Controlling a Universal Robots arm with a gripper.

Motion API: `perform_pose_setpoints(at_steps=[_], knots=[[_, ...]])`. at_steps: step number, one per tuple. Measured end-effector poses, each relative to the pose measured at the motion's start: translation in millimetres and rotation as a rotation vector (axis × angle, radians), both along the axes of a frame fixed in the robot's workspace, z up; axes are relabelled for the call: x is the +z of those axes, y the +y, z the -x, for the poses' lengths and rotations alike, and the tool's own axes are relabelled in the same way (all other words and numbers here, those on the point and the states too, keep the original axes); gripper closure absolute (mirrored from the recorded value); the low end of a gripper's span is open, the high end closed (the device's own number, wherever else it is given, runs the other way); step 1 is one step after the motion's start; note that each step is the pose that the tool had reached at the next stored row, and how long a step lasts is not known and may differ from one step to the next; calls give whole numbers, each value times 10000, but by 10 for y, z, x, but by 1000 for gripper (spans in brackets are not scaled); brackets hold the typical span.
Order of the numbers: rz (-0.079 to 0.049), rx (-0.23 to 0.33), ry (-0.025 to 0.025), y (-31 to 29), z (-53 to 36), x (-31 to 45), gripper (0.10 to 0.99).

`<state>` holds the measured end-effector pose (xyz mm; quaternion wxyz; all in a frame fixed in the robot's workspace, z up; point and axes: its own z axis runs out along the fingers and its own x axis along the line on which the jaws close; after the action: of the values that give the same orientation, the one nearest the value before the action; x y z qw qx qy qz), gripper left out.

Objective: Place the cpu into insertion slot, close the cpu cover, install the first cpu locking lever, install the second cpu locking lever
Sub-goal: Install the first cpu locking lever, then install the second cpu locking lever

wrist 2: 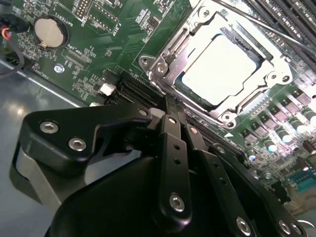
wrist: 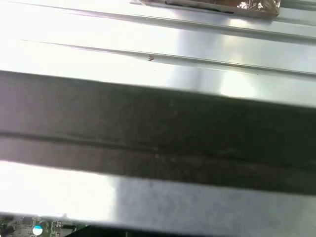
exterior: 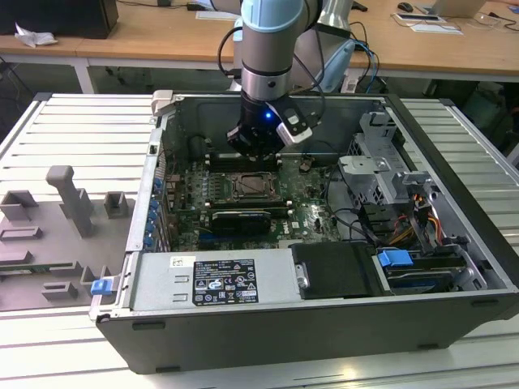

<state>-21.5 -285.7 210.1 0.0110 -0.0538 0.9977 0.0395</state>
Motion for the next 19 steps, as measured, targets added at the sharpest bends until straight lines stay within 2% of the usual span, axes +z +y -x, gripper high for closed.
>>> perform_pose_setpoints(at_steps=[11, 19], knots=[[1, 0, 1, -30, -1, 1, 980], [2, 0, 1, -112, -3, 1, 980]])
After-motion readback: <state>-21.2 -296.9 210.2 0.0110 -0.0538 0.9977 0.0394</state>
